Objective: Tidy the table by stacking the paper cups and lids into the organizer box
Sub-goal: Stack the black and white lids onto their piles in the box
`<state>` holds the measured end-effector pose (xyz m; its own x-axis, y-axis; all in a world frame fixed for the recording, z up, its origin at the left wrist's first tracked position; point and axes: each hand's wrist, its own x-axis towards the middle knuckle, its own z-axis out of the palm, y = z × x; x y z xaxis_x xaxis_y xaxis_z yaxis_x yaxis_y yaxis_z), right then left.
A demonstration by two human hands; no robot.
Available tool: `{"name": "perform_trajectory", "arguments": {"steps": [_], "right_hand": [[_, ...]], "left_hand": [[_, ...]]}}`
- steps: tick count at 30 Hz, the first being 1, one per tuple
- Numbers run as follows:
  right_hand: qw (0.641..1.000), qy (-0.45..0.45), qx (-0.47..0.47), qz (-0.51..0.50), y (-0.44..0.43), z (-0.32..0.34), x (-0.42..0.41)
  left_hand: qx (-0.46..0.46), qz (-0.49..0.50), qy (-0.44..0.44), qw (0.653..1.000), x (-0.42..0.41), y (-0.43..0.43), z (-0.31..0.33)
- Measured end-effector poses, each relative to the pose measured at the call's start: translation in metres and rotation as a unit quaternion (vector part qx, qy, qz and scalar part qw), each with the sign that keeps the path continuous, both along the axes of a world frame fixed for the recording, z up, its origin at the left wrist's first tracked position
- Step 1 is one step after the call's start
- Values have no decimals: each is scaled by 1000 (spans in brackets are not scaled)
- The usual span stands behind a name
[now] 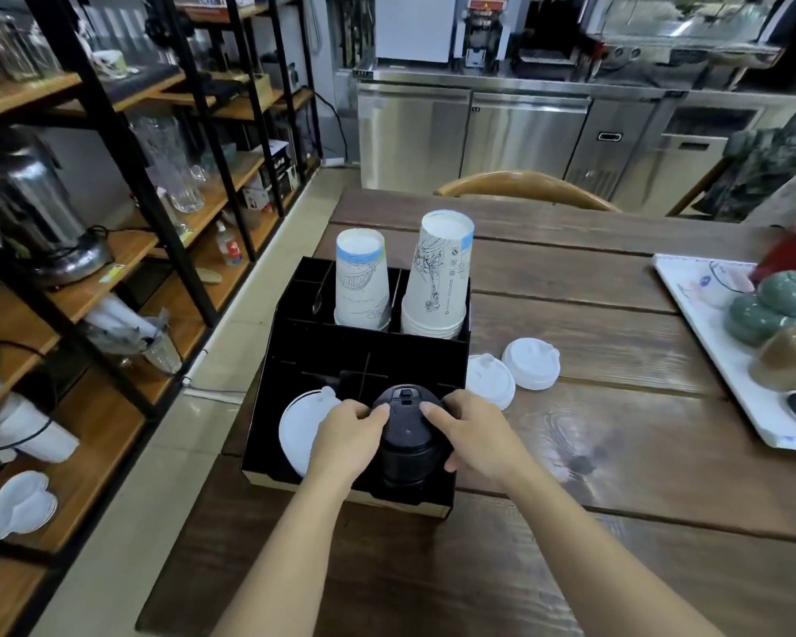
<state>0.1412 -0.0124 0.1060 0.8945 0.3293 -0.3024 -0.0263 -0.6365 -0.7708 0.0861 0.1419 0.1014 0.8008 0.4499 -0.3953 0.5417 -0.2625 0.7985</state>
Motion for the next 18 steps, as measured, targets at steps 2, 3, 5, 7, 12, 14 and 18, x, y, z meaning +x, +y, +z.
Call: {"name": "perform_trajectory", "arguments": {"steps": [2, 3, 5, 7, 12, 14, 18], "right_hand": [[994, -70, 36, -71, -5, 3, 1], [987, -106, 50, -106, -10, 3, 4], [977, -118, 79, -162, -22, 4, 13], [970, -80, 107, -202, -38, -1, 26], [965, 31, 138, -221, -71, -28, 53], [961, 65, 150, -223, -80, -37, 61], [960, 103, 159, -204, -90, -52, 73]], "left_hand": [[73, 34, -59, 995, 4, -4, 13], [93, 52, -109, 988, 7, -9, 21], [116, 57, -207, 970, 14, -25, 37], [104, 25, -259, 960, 24, -49, 47], [-13, -84, -207, 975, 56, -110, 34], [4, -123, -150, 981, 72, -123, 17], [115, -202, -92, 968, 104, -135, -17]]}}
